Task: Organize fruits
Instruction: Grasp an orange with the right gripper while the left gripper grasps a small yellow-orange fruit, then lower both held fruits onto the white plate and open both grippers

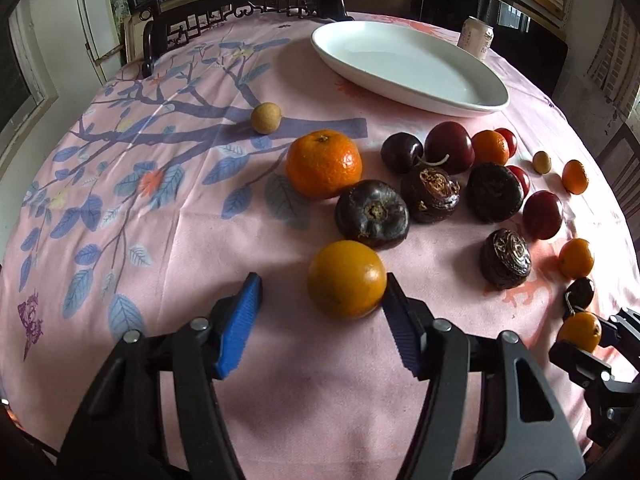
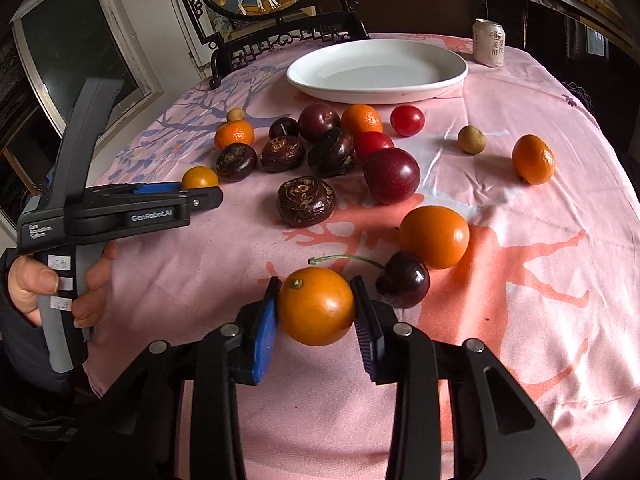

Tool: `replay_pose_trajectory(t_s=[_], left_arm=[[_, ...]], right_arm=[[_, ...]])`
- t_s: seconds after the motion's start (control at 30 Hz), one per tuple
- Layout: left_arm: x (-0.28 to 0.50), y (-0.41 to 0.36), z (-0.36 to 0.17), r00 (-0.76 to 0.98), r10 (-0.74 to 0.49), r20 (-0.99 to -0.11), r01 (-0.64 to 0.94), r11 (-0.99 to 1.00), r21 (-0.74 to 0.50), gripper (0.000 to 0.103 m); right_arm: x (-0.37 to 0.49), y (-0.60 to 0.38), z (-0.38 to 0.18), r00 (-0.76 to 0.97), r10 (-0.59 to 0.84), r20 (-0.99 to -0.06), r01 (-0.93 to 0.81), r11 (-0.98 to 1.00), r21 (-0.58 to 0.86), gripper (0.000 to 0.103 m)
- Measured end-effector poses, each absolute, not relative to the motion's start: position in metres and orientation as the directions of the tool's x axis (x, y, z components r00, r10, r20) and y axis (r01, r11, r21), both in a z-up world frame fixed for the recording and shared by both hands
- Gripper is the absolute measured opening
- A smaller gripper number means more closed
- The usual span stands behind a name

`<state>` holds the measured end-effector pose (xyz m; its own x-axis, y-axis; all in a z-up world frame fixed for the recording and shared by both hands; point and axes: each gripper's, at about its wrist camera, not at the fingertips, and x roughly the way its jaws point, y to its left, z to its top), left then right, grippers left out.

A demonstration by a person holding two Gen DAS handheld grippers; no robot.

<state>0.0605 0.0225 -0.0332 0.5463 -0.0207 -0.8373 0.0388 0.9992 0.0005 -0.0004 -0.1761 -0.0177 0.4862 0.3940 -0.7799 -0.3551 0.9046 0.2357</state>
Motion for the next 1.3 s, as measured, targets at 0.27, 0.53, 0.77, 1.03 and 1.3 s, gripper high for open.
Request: replay_pose_trajectory(t_s=[0.27, 0.53, 0.77, 1.03, 1.3], left_arm=[[0.058, 0.017, -0.021, 0.539, -0.107, -0.836, 0.115, 0.992, -0.053, 0.036], [0.097, 0.004, 0.048, 0.655, -0.126, -0.745, 0.175, 0.984, -0.012, 0.036], [0.207, -0.010, 0.035, 0.575, -0.106, -0.811, 0.116, 0.992, -0.048, 0.036], [0.252, -0.024, 0.003, 0.512, -0.121, -0.851, 0.098, 0.992, -0.082, 0.037], [0.235, -0.024, 0.024, 0.597, -0.109, -0.795, 0.101, 0.993, -0.060, 0.073]], right_arm=[[0.010, -0.173, 0.004, 0.517, 0.423, -0.745, -0.408, 0.886, 0.221, 0.036], [0.056, -0.165, 0.053, 0.639, 0.404, -0.655, -0.430, 0.893, 0.131, 0.036], [0.138, -0.144, 0.044, 0.689, 0.285, -0.666, -0.370, 0.929, 0.015, 0.036], [0.204, -0.146, 0.002, 0.595, 0.220, -0.773, -0.314, 0.949, 0.028, 0.036], [0.190, -0.157, 0.008, 0.603, 0.232, -0.764, -0.298, 0.953, 0.054, 0.055]])
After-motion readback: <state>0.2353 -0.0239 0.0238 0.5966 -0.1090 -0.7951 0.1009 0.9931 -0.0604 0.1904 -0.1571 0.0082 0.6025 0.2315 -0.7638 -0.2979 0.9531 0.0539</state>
